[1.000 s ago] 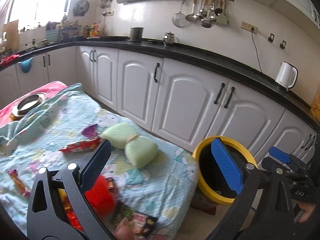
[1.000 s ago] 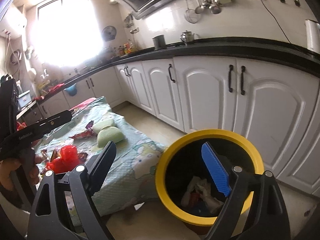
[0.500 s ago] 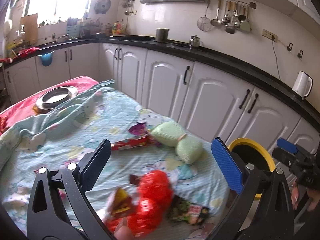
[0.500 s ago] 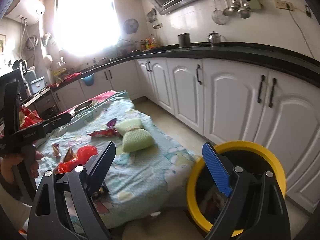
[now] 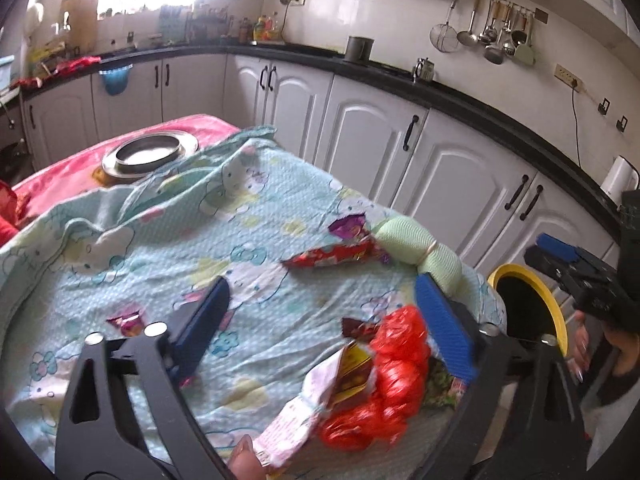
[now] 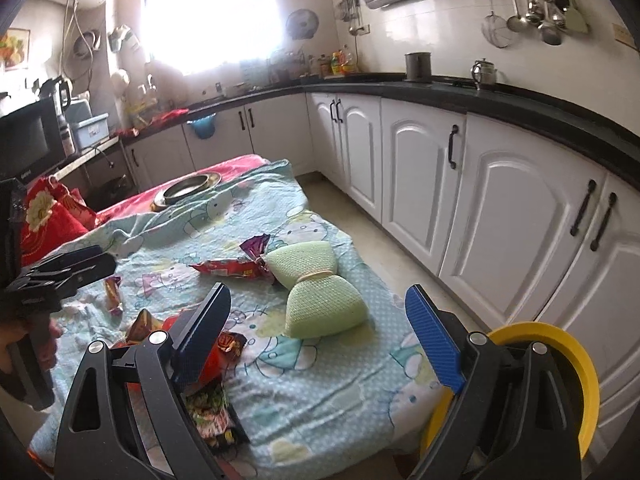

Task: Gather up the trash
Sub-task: 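Grasp the white snack wrapper with the left tool while the right tool grasps the green sponge, then carry the white wrapper and green sponge over the yellow bin while both tools open to drop them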

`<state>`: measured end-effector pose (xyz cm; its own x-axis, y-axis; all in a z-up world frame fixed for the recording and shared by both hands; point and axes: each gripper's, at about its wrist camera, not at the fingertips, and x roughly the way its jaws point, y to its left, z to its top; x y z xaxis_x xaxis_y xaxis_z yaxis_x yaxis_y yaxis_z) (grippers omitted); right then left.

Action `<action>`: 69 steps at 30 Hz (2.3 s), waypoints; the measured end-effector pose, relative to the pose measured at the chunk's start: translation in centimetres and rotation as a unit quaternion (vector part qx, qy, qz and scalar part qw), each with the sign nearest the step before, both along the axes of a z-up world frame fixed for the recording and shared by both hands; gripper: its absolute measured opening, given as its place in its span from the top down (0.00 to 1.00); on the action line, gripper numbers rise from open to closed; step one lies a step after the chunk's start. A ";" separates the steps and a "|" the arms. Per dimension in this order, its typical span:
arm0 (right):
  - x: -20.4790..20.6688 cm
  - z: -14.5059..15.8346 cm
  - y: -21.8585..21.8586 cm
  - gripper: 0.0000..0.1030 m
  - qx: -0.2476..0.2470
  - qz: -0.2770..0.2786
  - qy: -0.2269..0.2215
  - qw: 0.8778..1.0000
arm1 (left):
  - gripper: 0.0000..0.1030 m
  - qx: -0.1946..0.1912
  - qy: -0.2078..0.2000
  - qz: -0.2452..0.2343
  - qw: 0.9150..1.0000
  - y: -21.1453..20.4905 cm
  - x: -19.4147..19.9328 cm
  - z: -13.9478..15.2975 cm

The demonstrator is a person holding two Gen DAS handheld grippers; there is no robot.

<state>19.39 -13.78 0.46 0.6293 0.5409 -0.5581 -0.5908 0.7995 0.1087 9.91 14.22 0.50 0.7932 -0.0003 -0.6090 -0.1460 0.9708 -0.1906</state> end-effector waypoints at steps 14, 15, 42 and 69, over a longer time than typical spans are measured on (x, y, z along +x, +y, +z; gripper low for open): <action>5.0 -3.8 5.1 0.16 -0.071 0.031 0.042 0.996 | 0.52 -0.024 0.082 -0.052 0.995 0.1 0.2 -4.1; 5.4 -4.3 5.4 0.16 -0.079 0.032 0.045 0.995 | 0.52 -0.024 0.086 -0.054 0.995 0.0 0.3 -4.2; 5.1 -6.4 3.6 0.37 -0.032 0.004 0.082 0.996 | 0.61 -0.031 0.147 -0.108 0.983 -0.6 1.1 -6.4; -2.4 -0.7 -2.8 0.37 0.052 0.018 0.041 0.998 | 0.73 -0.014 0.070 -0.061 0.996 -1.2 0.7 -0.8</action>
